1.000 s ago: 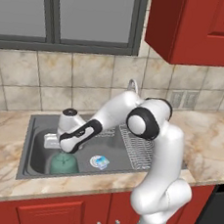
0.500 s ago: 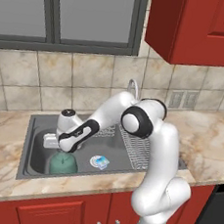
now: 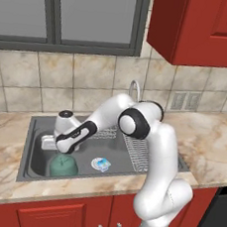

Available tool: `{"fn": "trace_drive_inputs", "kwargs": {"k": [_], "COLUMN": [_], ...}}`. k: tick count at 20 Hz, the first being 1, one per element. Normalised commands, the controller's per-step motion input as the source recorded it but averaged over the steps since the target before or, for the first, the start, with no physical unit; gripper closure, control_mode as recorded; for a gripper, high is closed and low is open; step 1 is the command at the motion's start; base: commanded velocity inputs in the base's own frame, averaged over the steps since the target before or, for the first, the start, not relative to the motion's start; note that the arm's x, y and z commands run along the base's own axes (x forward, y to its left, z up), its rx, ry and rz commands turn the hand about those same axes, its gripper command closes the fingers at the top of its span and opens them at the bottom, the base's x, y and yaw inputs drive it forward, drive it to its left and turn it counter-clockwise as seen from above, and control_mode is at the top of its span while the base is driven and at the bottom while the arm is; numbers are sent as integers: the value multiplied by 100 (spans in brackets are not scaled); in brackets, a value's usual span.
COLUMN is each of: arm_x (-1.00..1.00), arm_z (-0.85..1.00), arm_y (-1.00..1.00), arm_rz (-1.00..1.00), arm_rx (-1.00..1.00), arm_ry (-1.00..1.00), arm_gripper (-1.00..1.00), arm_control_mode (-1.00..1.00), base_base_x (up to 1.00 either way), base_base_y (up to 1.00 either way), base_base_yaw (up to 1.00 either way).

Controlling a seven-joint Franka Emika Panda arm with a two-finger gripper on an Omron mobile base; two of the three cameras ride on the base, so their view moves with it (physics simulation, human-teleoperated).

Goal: Pick the kettle and glass cup and place them in the sink. Then turn on the water.

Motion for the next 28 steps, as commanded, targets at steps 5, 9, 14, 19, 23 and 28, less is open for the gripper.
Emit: {"fn": "trace_drive_inputs", "kwargs": {"k": [5, 9, 14, 19, 23, 28], "arm_x": [19, 2, 0, 0, 0, 0], "arm_z": [-21, -2, 0, 0, 9, 27], "arm_y": [1, 0, 0, -3, -17, -33], "arm_rz": [0, 0, 0, 0, 0, 0], "arm_rx": [0, 0, 0, 0, 0, 0], "arm_ry": [0, 0, 0, 0, 0, 0], "arm_gripper": [100, 100, -100, -100, -100, -100], "arm_control_mode": [-100, -100, -100, -100, -100, -100], "base_base_x": [0, 0, 0, 0, 0, 0], "base_base_y": [0, 0, 0, 0, 0, 0], "base_base_yaw": [0, 0, 0, 0, 0, 0]}}
